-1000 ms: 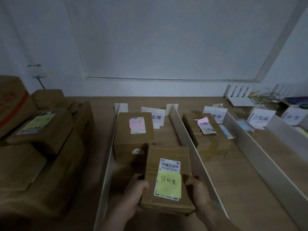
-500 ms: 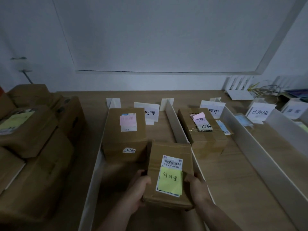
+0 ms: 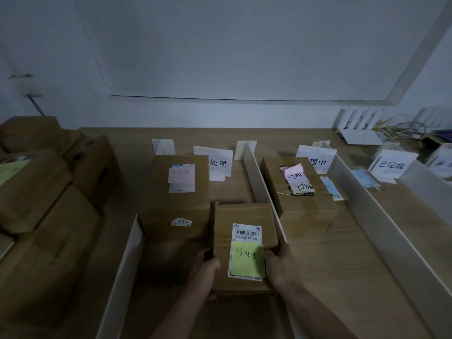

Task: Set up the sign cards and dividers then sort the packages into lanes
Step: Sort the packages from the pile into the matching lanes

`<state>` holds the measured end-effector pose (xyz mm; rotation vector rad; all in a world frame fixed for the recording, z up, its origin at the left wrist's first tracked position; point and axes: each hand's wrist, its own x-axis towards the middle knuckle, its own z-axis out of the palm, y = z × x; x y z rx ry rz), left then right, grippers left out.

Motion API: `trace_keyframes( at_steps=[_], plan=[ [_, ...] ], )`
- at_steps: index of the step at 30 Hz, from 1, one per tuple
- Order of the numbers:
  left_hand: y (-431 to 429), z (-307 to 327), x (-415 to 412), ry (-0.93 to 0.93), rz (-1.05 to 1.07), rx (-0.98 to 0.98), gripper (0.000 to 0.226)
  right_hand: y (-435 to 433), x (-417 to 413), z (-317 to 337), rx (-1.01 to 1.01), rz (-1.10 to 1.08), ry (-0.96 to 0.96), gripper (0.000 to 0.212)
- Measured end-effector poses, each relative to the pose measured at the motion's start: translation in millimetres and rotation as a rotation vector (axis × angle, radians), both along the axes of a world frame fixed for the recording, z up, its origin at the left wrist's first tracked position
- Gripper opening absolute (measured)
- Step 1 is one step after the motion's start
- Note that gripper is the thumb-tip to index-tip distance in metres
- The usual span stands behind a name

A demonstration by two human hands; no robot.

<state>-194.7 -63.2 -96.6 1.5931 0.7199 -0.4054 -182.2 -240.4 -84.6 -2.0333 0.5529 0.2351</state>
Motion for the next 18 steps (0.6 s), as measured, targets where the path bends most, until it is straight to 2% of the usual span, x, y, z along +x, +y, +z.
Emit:
trace_keyframes(
  at_steps=[3,13,18],
  plan=[
    [-3,-4,5,-0.024,0.023,-0.018,0.03,1,9,-6,-0.038,0.033,0.001,0.053],
    [-9,-22,14,-0.107,0.081,-0.003,0.028,-3,20,-29,-0.143,0.329,-0.115,0.125],
    [-12,-27,20,-0.12,0.1,-0.004,0.035,-7,31,-29,-0.243,0.467,-0.182,0.128]
  ],
)
